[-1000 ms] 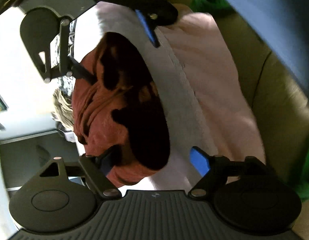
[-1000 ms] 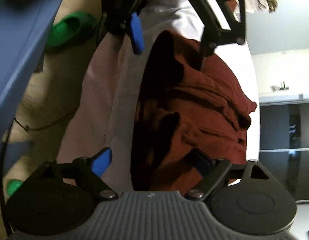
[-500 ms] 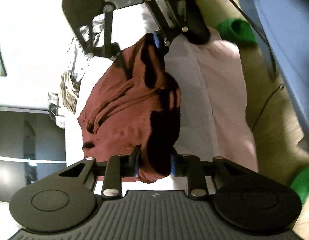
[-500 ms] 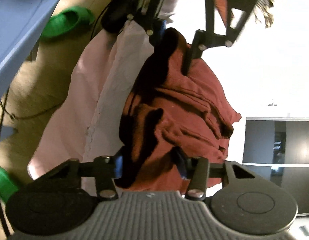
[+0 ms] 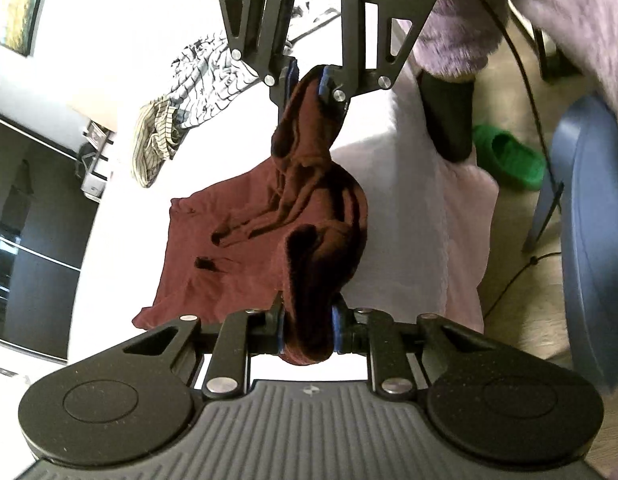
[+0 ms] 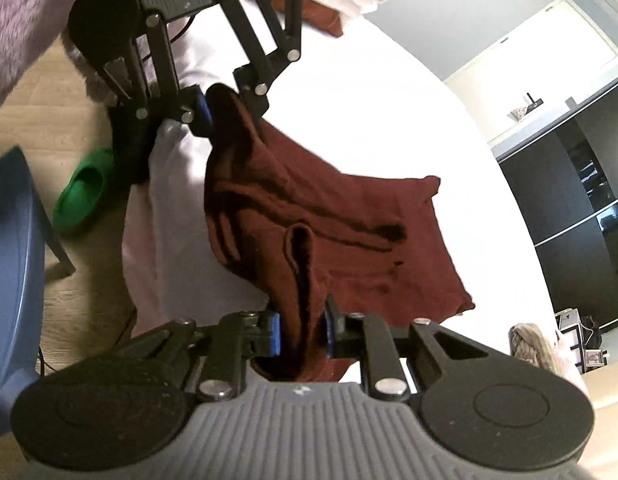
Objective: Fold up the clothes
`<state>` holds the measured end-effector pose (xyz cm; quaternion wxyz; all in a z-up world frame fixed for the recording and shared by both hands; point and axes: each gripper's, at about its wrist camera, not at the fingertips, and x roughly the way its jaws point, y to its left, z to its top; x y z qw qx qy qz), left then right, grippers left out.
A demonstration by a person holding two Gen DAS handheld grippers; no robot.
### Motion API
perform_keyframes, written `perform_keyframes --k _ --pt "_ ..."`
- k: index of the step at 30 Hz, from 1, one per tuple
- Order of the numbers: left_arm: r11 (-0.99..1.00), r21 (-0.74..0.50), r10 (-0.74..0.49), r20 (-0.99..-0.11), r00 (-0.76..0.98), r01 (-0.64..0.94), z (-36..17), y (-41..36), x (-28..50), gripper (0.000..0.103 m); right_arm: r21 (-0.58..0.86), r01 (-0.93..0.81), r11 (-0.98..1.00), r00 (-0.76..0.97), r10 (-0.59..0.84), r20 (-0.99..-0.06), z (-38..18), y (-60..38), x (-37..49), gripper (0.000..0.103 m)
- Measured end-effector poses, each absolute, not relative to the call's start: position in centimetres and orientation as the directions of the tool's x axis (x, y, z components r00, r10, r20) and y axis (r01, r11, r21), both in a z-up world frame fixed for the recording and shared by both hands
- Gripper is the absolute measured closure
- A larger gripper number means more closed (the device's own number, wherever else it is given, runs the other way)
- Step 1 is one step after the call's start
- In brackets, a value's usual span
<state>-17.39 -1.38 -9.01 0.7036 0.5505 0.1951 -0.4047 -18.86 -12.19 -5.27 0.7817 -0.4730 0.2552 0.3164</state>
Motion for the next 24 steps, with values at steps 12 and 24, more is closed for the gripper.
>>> perform_keyframes --k 12,24 --pt "0.376 0.327 -0.417 -0.776 0.473 0.867 0.0 -0.6 -4.0 0.086 -0.503 -0.747 0.435 0.649 0.312 -0.694 2.1 -14.7 -9.9 0.082" --pt "0.594 0.109 -0.406 -0.814 0.414 0.797 -1.1 -0.9 14.8 0.086 -0.249 -0.709 0.660 0.574 0.334 -0.748 0.7 -17.6 9.1 0.083"
